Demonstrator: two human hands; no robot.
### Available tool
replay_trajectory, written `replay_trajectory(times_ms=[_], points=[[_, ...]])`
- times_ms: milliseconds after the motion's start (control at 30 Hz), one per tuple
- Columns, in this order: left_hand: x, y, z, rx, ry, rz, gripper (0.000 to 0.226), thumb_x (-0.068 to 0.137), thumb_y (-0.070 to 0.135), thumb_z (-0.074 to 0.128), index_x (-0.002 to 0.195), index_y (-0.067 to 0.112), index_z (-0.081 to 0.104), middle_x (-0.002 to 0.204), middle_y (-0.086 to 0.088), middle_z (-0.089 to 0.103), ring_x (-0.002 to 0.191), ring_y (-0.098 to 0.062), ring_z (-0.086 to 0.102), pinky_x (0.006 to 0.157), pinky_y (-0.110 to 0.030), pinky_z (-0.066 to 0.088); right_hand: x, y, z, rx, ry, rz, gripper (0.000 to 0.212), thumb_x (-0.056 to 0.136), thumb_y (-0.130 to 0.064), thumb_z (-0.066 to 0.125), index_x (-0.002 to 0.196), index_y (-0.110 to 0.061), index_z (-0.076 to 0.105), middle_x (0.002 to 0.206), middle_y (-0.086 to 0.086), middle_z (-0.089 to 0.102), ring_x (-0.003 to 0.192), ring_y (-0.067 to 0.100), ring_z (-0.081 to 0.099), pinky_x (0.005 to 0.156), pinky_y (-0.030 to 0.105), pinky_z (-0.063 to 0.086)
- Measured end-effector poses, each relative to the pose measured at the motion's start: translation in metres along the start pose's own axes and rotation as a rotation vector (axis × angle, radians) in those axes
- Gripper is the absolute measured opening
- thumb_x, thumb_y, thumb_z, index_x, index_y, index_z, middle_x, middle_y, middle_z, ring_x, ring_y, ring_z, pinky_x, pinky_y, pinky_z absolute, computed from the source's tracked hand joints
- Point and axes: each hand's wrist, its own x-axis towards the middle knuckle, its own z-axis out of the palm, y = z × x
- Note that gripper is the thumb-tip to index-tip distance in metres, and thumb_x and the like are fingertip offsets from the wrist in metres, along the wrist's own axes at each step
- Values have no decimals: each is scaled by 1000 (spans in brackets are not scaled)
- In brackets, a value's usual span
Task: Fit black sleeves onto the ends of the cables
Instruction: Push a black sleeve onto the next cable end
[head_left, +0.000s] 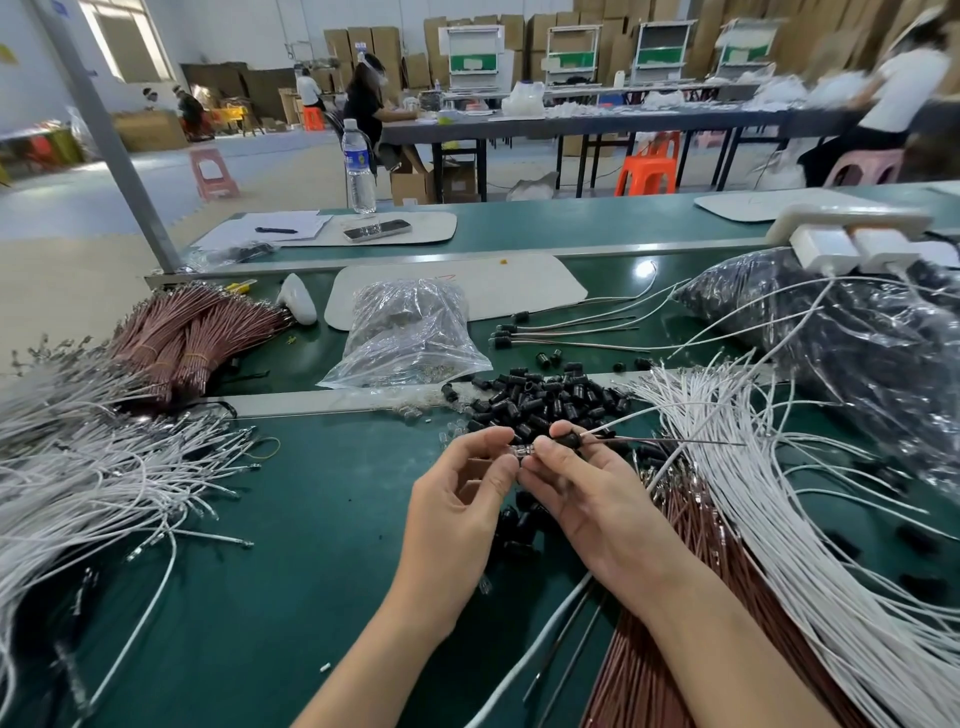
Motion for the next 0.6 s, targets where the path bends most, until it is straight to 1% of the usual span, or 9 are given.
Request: replay_trajectory(times_ms=[167,367,600], points=[[-1,1,2,-8,17,12,16,95,11,68,105,23,72,93,2,76,86,-17,71,77,-19,54,0,1,0,-1,-2,-8,24,78,-2,70,99,-10,63,75,8,70,68,15,72,67,25,61],[-2,0,3,40,13,41,13,94,18,70,104,26,71,91,7,75,83,-10,69,75,-21,52,-1,0,0,-6,-4,-33,22,80,-1,69,99,-9,63,76,8,69,70,15,72,68,25,60],[-3,-2,2,118,20,96,15,95,16,71,105,28,71,96,10,75,90,-11,70,78,-21,54,0,2,-1,-41,14,-63,20,80,-2,69,98,-10,64,76,8,68,72,16,72,71,26,60]])
